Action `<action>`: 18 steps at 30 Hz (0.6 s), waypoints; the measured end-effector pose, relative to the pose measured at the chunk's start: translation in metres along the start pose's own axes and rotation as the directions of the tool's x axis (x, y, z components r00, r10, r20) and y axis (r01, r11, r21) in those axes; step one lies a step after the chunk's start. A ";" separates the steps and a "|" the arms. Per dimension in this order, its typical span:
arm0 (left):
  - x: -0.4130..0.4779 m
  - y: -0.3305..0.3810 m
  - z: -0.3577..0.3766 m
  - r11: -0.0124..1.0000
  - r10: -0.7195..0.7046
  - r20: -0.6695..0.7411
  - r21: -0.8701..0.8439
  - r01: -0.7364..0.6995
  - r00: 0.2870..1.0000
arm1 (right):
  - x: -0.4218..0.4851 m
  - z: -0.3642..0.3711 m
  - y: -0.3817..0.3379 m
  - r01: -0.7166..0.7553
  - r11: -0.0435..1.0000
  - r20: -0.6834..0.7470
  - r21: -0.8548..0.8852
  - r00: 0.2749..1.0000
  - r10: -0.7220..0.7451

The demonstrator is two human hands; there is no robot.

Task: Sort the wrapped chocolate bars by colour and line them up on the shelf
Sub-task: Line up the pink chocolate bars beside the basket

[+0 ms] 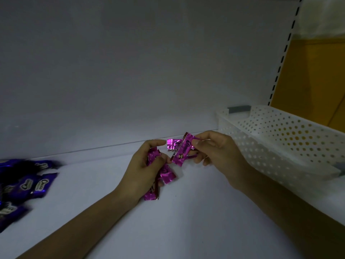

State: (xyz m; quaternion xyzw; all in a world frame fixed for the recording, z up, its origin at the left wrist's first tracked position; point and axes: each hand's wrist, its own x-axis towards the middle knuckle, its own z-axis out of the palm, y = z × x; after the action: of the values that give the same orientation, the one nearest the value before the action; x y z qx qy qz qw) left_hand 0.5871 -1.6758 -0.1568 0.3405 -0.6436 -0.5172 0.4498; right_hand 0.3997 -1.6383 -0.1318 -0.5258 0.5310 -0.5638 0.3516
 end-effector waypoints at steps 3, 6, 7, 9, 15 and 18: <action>0.001 0.003 0.002 1.000 0.006 -0.007 0.013 -0.006 1.000 | -0.002 0.004 0.003 0.011 1.000 0.013 -0.028 1.000 -0.011; 0.001 0.004 0.005 0.997 -0.008 0.004 0.083 0.008 1.000 | -0.003 0.008 0.003 0.021 0.999 0.035 -0.041 0.999 -0.019; 0.000 0.004 0.005 0.994 -0.009 0.009 0.112 0.007 1.000 | -0.004 0.008 0.003 0.021 0.999 0.057 -0.049 0.998 -0.018; 0.000 0.003 0.004 0.992 0.003 0.017 0.128 -0.005 1.000 | -0.005 0.009 0.004 0.012 0.998 0.111 -0.055 0.994 -0.006; 0.004 0.001 -0.001 0.983 -0.084 -0.157 -0.177 0.056 0.984 | -0.001 0.000 0.004 0.005 1.000 0.018 -0.020 1.000 -0.004; 0.006 0.003 -0.004 0.955 -0.143 -0.233 -0.289 0.072 0.962 | 0.001 -0.006 0.003 0.022 0.997 0.026 -0.068 0.999 -0.021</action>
State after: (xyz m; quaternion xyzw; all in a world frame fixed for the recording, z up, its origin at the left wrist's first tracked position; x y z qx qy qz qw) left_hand 0.5885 -1.6820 -0.1527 0.3714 -0.4829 -0.5788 0.5421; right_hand 0.3938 -1.6384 -0.1337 -0.5503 0.5397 -0.5424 0.3342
